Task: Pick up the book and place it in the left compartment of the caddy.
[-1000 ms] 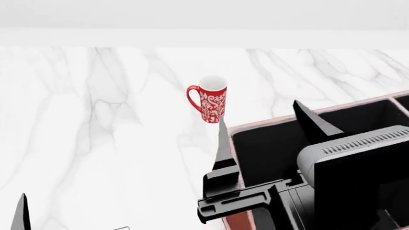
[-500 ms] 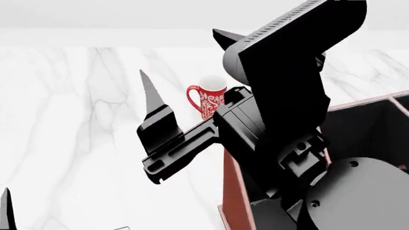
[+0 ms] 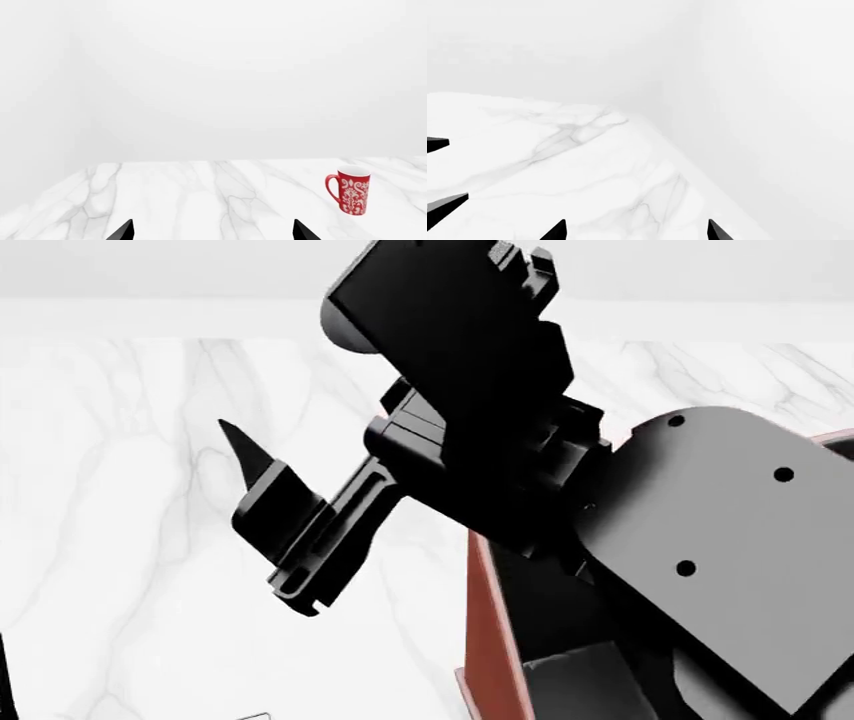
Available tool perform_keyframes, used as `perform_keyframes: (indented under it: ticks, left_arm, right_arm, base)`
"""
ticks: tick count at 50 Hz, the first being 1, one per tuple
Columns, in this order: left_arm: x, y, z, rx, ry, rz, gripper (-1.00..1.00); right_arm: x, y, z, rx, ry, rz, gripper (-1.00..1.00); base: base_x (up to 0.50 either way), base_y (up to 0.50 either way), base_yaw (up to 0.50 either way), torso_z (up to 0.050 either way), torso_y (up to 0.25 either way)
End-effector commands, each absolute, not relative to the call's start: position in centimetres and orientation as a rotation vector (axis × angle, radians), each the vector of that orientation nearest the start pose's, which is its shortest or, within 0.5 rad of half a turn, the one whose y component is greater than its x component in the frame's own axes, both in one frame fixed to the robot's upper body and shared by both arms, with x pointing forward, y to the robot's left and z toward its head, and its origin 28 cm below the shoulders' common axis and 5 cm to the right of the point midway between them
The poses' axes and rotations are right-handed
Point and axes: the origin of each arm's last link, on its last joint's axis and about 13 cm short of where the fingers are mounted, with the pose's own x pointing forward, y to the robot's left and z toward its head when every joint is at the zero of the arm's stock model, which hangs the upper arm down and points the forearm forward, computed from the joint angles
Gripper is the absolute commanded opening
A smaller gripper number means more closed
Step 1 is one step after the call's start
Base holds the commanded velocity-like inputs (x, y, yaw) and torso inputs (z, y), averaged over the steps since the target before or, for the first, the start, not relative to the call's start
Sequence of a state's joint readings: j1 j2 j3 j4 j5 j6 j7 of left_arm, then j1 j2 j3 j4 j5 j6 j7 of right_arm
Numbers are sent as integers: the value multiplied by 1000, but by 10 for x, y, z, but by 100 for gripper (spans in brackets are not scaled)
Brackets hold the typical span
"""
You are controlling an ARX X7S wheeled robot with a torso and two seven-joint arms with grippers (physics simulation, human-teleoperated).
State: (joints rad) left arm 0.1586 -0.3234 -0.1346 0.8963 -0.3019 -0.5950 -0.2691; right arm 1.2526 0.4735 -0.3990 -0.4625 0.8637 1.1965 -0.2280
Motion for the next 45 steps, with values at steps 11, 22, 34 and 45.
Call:
perform_keyframes:
  ticks: [11, 22, 34, 45]
  left_arm:
    - [150, 256, 139, 87, -157, 156, 100]
    - [150, 257, 139, 87, -157, 157, 100]
    - [150, 258, 139, 86, -158, 159, 100]
    - [149, 260, 141, 83, -162, 172, 100]
  right_arm:
    - [289, -90, 310, -558, -29, 997, 100]
    - [287, -76, 299, -597, 11, 1094, 100]
    - [291, -73, 288, -580, 85, 1141, 100]
    - [288, -65, 259, -644, 168, 1195, 100]
  base:
    - [0, 0, 0, 0, 0]
    - [0, 0, 0, 0, 0]
    - [0, 0, 0, 0, 0]
    - [0, 0, 0, 0, 0]
